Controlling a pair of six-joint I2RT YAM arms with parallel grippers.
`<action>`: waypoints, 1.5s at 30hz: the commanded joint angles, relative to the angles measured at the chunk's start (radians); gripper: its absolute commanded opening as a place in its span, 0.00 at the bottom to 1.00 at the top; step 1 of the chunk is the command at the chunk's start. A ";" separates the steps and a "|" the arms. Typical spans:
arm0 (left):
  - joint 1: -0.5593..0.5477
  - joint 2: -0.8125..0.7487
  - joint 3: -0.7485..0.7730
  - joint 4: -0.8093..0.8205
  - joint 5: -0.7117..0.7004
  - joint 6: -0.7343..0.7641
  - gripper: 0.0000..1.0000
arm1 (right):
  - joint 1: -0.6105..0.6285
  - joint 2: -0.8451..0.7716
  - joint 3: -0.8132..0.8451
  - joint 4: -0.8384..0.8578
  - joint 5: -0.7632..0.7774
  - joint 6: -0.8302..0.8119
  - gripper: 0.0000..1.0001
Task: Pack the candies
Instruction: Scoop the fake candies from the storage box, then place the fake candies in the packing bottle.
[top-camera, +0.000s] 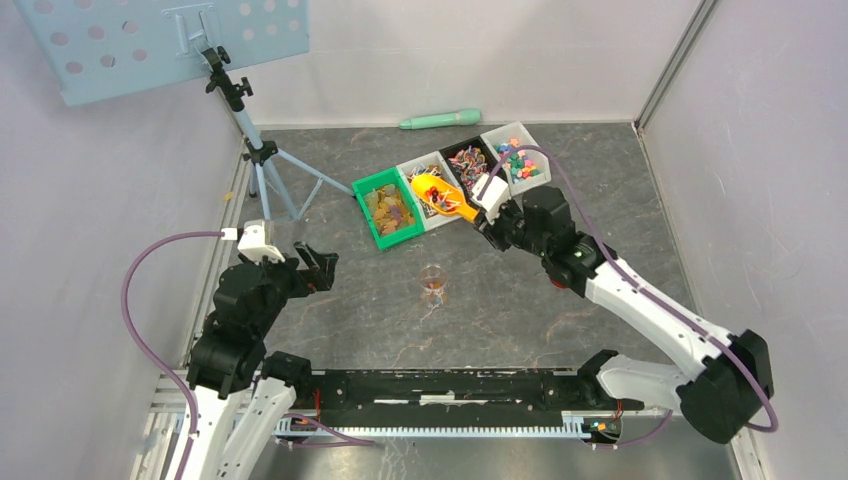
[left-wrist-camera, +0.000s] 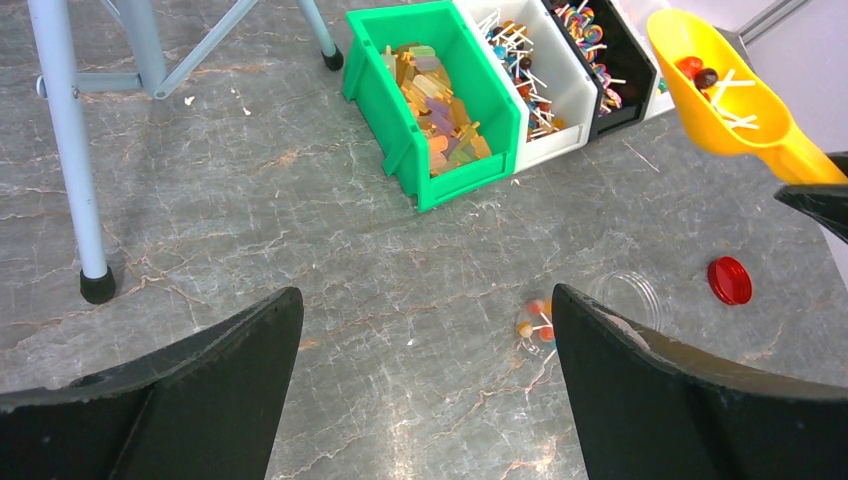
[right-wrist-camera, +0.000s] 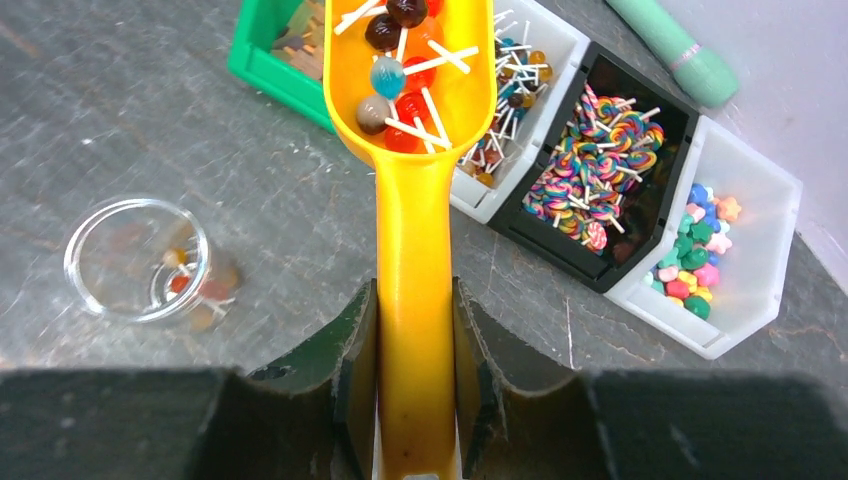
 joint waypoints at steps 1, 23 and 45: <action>0.000 -0.013 0.024 0.012 -0.011 0.045 1.00 | -0.003 -0.098 0.006 -0.094 -0.107 -0.071 0.00; 0.000 -0.024 0.019 0.013 0.001 0.046 1.00 | 0.005 -0.321 0.010 -0.518 -0.240 -0.446 0.00; -0.001 -0.040 0.014 0.014 0.005 0.047 1.00 | 0.118 -0.224 0.142 -0.724 -0.053 -0.424 0.00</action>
